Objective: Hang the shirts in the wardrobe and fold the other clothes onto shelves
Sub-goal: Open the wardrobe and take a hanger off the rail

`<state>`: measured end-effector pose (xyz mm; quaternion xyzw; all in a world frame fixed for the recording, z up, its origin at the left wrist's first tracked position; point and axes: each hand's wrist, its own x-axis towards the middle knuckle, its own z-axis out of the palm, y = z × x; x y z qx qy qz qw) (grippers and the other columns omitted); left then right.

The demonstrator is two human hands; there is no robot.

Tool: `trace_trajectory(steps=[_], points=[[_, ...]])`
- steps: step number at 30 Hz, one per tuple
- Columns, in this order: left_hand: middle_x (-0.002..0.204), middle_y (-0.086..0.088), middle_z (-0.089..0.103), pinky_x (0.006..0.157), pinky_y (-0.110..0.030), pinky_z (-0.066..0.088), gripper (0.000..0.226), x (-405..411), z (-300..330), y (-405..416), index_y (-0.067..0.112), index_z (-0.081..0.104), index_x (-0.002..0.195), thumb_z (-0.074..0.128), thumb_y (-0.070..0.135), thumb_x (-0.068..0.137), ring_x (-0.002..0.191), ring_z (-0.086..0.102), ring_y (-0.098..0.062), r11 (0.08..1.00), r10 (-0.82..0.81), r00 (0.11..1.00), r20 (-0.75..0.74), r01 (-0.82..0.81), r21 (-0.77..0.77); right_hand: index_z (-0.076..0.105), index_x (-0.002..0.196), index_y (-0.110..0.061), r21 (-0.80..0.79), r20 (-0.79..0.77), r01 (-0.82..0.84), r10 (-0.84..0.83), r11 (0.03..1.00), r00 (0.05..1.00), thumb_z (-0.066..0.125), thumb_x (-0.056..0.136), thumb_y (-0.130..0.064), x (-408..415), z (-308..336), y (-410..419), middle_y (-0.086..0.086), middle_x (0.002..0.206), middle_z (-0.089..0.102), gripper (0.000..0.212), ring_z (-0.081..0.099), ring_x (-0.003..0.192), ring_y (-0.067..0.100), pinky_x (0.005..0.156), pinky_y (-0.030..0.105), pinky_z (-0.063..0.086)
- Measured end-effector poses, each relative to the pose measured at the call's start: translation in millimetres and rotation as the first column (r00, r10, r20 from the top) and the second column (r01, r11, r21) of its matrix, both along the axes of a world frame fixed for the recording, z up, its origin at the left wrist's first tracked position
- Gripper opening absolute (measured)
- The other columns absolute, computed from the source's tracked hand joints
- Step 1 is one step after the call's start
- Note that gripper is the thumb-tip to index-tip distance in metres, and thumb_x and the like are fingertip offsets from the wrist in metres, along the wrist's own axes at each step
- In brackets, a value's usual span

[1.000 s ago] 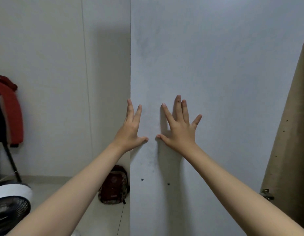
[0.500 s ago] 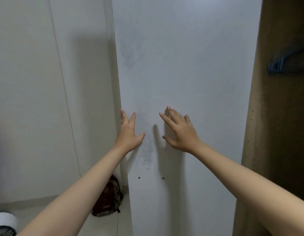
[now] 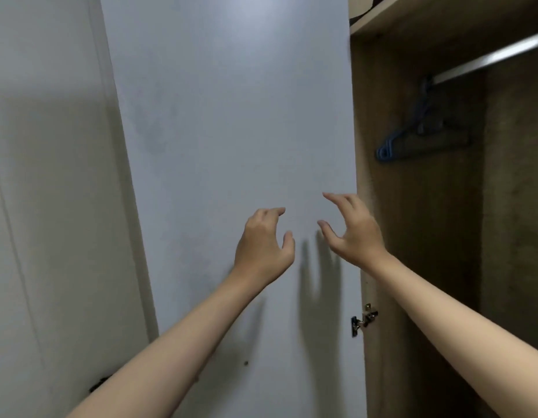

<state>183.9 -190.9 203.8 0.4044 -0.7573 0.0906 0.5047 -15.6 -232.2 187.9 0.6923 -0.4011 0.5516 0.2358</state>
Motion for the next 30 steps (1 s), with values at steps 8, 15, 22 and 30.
trace_trajectory(steps=[8,15,22,30], points=[[0.127,-0.005,0.054,0.092,-0.022,0.041,0.049,-93,45,-50,0.01,0.05,0.131,0.06,0.022,0.084,0.112,0.053,-0.019,0.981,-0.17,0.982,0.085,0.177,-0.079,0.05,0.133,-0.019,-0.057,0.271,0.086,-0.068,0.995,0.96,0.07,0.083,-0.03,-102,52,-37,0.002,0.125,0.054,0.055,0.052,0.108,0.011,0.087,0.025,0.049],[0.122,-0.003,0.054,0.088,-0.012,0.034,0.053,-161,81,-95,0.013,0.047,0.134,0.063,0.022,0.084,0.109,0.052,-0.013,0.95,-0.284,0.951,0.119,0.296,-0.098,0.04,0.14,-0.029,0.058,0.169,0.139,-0.147,0.989,0.975,0.081,0.071,-0.024,-182,99,-84,0.002,0.136,0.037,0.08,0.041,0.121,0.015,0.103,0.034,0.039],[0.114,-0.003,0.051,0.08,-0.02,0.044,0.041,-222,109,-132,0.013,0.051,0.122,0.062,0.019,0.082,0.1,0.054,-0.017,0.958,-0.259,0.957,0.131,0.272,-0.088,0.033,0.144,-0.034,0.181,0.013,0.203,-0.209,0.962,0.978,0.09,0.056,-0.022,-247,135,-120,0.001,0.146,0.022,0.105,0.028,0.135,0.022,0.112,0.041,0.03],[0.099,-0.005,0.058,0.063,-0.032,0.048,0.017,-248,120,-141,0.013,0.058,0.095,0.058,0.007,0.079,0.087,0.058,-0.025,0.987,-0.159,0.982,0.102,0.162,-0.022,0.036,0.142,-0.037,0.187,-0.095,0.235,-0.221,0.954,0.971,0.088,0.061,-0.03,-275,145,-135,-0.002,0.147,0.024,0.097,0.026,0.137,0.02,0.11,0.033,0.023]])
